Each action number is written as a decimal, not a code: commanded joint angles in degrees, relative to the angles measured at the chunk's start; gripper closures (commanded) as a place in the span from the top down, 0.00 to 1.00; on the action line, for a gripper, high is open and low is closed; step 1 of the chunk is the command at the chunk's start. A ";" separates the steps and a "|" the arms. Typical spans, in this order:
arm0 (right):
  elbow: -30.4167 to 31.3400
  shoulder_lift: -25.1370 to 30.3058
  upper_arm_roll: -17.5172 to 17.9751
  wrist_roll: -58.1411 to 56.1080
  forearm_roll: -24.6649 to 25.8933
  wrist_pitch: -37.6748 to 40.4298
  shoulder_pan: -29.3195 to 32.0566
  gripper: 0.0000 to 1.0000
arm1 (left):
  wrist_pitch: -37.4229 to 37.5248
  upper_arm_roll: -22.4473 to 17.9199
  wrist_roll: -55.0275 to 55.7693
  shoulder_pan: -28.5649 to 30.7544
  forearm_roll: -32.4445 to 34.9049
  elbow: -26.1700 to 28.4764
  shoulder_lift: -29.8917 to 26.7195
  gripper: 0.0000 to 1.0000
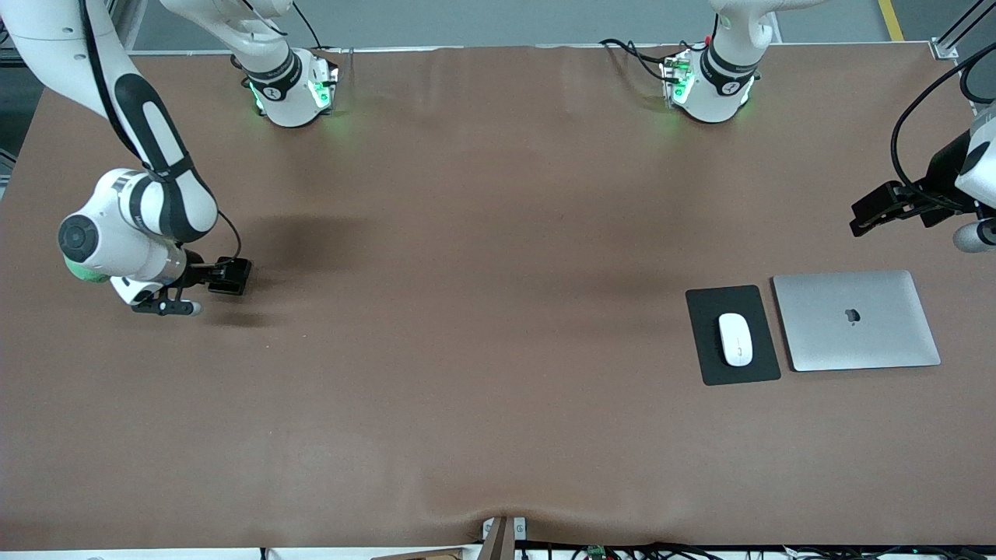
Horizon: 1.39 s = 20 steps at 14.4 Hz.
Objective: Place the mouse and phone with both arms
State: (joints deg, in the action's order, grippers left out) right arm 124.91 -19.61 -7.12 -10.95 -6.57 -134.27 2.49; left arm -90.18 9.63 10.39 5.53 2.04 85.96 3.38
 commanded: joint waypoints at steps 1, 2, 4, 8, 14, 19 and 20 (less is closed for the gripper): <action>-8.68 0.98 0.36 -0.48 0.42 10.74 0.23 1.00 | 0.45 0.04 -0.19 0.45 -1.16 0.44 -1.18 1.00; -12.02 0.89 0.36 -0.48 0.33 15.31 0.32 1.00 | 0.45 0.04 -0.19 0.45 -1.16 0.44 -1.18 1.00; -18.88 0.63 0.27 -0.48 0.33 23.49 0.58 1.00 | 0.45 0.04 -0.28 0.45 -1.16 0.53 -1.18 1.00; -30.75 -0.08 0.18 -0.66 0.51 31.17 1.20 1.00 | 0.45 0.04 -0.19 0.45 -1.25 0.62 -1.27 1.00; -43.94 -0.17 0.00 -0.66 1.03 38.90 2.16 1.00 | 0.45 0.13 -1.24 0.45 -1.16 0.88 -1.27 1.00; -50.03 0.97 0.00 -0.57 1.83 44.34 5.85 1.00 | 0.53 0.13 -3.97 0.45 -1.25 0.97 -1.10 1.00; -50.20 1.50 -0.08 -0.65 1.74 48.71 5.94 1.00 | 0.53 0.13 -3.97 0.45 -1.25 0.88 -1.10 1.00</action>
State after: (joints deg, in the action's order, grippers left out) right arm 75.66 -18.77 -8.13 -10.99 -4.85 -90.61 6.63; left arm -90.12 9.65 7.83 5.53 2.04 86.12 3.38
